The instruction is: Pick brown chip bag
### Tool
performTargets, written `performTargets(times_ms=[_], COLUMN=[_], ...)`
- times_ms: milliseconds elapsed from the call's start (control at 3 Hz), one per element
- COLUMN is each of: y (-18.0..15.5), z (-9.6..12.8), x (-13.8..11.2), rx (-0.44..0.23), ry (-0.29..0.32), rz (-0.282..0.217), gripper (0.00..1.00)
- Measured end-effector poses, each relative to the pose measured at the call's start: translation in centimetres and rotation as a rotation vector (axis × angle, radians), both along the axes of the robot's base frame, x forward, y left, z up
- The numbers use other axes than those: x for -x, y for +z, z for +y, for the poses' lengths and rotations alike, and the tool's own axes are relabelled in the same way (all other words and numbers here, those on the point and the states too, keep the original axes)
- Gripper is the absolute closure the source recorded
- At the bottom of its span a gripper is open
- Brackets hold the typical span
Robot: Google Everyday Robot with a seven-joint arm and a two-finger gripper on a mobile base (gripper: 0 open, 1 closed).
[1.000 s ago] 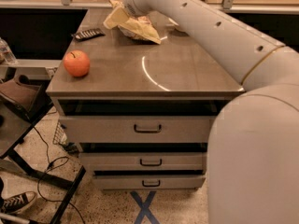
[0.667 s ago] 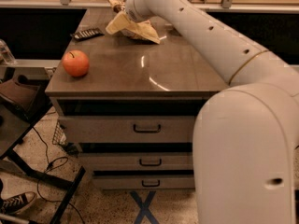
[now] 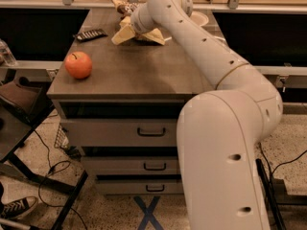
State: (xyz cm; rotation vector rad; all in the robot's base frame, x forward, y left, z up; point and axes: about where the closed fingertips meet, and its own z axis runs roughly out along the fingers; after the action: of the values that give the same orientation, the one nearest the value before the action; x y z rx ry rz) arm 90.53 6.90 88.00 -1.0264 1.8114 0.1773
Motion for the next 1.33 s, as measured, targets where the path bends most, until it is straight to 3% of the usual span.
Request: performTargets(times_ms=[333,1000,1333], y=[-2.03,-2.51,-2.80], z=[0.79,1.25,1.51], x=[-1.28,-1.18,-1.17], rx=[0.012,0.013,0.014], ry=[0.010,0.015,0.018], rz=[0.020,0.026,0.030], gripper=[0.26,0.72,1.00])
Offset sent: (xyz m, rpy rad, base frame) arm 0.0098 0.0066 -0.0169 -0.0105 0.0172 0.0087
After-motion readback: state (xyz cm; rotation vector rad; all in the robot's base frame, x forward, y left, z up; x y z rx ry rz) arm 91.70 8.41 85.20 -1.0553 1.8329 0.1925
